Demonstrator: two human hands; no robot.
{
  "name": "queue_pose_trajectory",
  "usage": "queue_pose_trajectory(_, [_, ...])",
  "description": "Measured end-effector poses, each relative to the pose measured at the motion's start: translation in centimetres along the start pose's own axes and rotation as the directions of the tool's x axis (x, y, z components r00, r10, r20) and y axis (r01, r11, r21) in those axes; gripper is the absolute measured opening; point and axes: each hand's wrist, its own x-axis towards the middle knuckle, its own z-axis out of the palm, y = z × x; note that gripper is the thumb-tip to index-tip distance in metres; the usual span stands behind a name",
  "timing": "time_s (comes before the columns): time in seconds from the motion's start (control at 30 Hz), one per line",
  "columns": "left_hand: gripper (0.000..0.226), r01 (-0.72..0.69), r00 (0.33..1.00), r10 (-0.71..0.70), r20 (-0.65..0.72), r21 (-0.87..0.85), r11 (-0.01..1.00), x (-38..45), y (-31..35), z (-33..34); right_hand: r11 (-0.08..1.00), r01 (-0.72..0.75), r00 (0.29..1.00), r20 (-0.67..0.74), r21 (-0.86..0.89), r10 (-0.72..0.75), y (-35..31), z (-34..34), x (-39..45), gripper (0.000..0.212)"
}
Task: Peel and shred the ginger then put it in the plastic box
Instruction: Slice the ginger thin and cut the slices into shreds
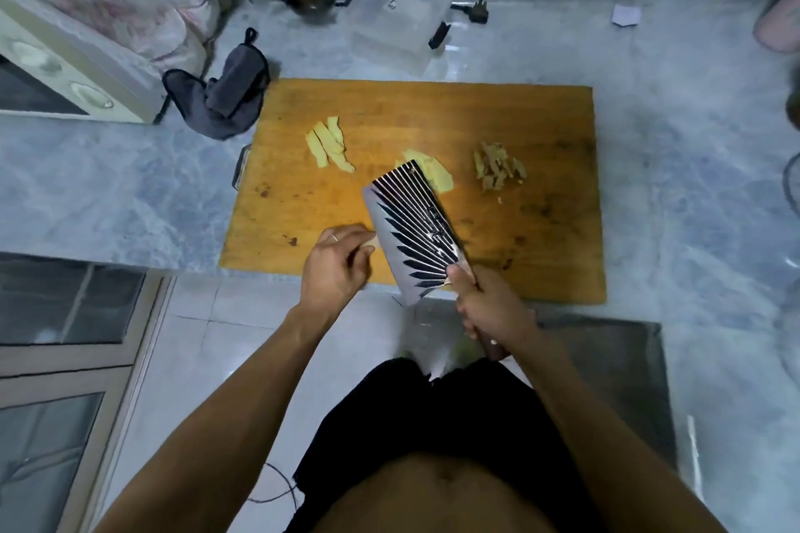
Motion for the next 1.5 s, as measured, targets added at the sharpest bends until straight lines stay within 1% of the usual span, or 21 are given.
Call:
queue_pose_trajectory(0.07, [0.022, -0.036, 0.999, 0.035, 0.019, 0.010, 0.999, 0.2, -0.3, -0.4, 0.991, 0.060, 0.994, -0.086, -0.118, -0.071, -0.2, 1.2, -0.7, 0.042])
queue_pose_trajectory(0.13, [0.023, -0.064, 0.998, 0.064, 0.026, 0.015, 0.998, 0.2, -0.8, -0.8, 0.978, 0.108, 0.977, -0.164, -0.176, -0.137, -0.3, 2.1, -1.5, 0.041])
queue_pose_trajectory(0.2, [0.023, -0.091, 0.995, 0.091, 0.029, 0.006, 0.996, -0.2, -1.6, -1.2, 0.982, 0.111, 0.968, -0.206, -0.156, -0.142, 0.3, 2.8, -1.8, 0.048])
queue_pose_trajectory(0.3, [0.021, -0.137, 0.990, 0.137, 0.035, -0.014, 0.990, -0.9, -2.8, -1.9, 0.990, 0.070, 0.965, -0.244, -0.122, -0.099, 1.2, 4.1, -2.3, 0.059])
queue_pose_trajectory(0.37, [0.020, -0.157, 0.987, 0.158, 0.043, -0.023, 0.987, -1.1, -3.1, -2.0, 0.991, 0.077, 0.959, -0.264, -0.113, -0.104, 1.5, 5.1, -2.8, 0.058])
queue_pose_trajectory(0.43, [0.021, -0.151, 0.988, 0.152, 0.041, -0.030, 0.988, -1.2, -3.1, -1.9, 0.993, 0.089, 0.958, -0.267, -0.081, -0.107, 1.9, 6.2, -3.0, 0.052])
queue_pose_trajectory(0.57, [0.025, -0.151, 0.988, 0.153, 0.025, -0.074, 0.986, -1.5, -3.0, -1.8, 0.996, 0.069, 0.964, -0.254, -0.054, -0.081, 2.4, 7.6, -2.9, 0.064])
queue_pose_trajectory(0.7, [0.025, -0.151, 0.988, 0.153, 0.021, -0.073, 0.986, -1.8, -3.1, -1.6, 0.997, 0.069, 0.948, -0.310, -0.031, -0.075, 2.8, 8.1, -3.0, 0.067])
queue_pose_trajectory(0.9, [0.026, -0.147, 0.989, 0.149, 0.015, -0.067, 0.987, -1.9, -2.9, -1.6, 0.998, 0.057, 0.934, -0.352, -0.030, -0.064, 2.7, 8.3, -3.0, 0.063])
queue_pose_trajectory(1.1, [0.030, -0.139, 0.990, 0.140, 0.002, -0.064, 0.988, -1.9, -3.0, -1.5, 0.998, 0.037, 0.932, -0.358, -0.054, -0.054, 2.5, 8.7, -2.6, 0.067])
queue_pose_trajectory(1.23, [0.028, -0.122, 0.992, 0.123, -0.004, -0.094, 0.988, -2.0, -3.1, -1.3, 0.999, 0.008, 0.931, -0.363, -0.047, -0.025, 2.4, 9.2, -2.4, 0.065])
queue_pose_trajectory(1.37, [0.029, -0.111, 0.994, 0.111, -0.008, -0.104, 0.988, -1.9, -3.1, -1.1, 0.999, -0.022, 0.941, -0.335, 0.048, 0.036, 1.7, 9.9, -2.4, 0.066])
queue_pose_trajectory(1.5, [0.033, -0.118, 0.993, 0.119, 0.000, -0.098, 0.988, -1.9, -3.2, -1.3, 1.000, -0.022, 0.938, -0.345, 0.019, 0.027, 1.1, 10.4, -1.9, 0.071])
